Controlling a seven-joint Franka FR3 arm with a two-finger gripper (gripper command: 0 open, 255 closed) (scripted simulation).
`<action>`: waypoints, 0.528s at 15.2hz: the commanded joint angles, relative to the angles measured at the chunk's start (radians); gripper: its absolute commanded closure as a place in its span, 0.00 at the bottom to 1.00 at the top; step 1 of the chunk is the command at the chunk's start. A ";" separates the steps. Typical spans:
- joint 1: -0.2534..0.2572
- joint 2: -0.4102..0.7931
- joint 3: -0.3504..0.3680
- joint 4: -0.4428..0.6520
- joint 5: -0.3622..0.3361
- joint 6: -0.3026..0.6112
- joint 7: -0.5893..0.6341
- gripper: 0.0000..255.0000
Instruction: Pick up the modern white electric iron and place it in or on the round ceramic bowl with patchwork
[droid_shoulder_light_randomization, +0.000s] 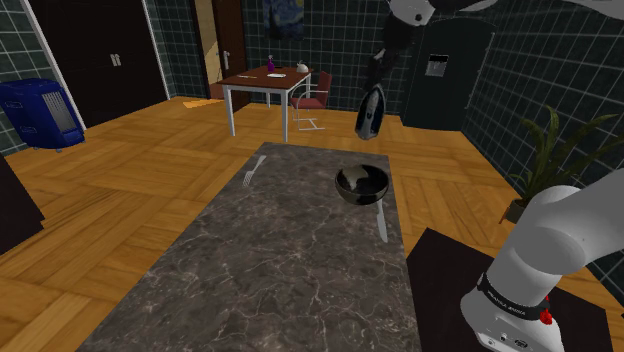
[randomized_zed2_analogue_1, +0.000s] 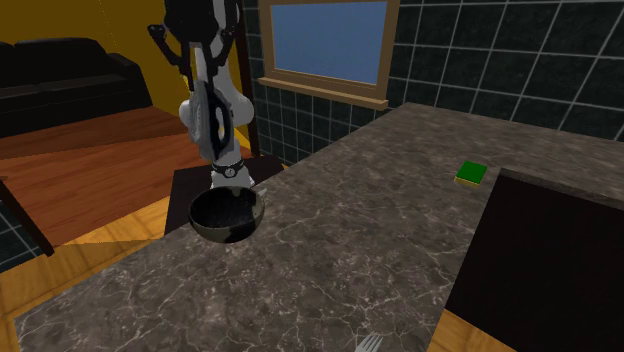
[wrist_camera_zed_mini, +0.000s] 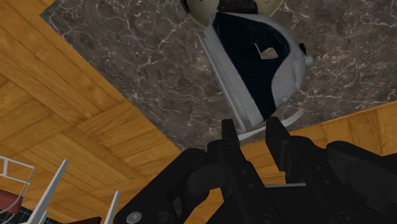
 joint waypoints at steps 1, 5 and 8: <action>0.000 -0.009 -0.006 -0.029 0.000 0.020 -0.007 1.00; 0.001 -0.023 -0.005 -0.094 0.002 0.071 -0.007 1.00; 0.002 -0.031 -0.004 -0.141 0.003 0.110 -0.006 1.00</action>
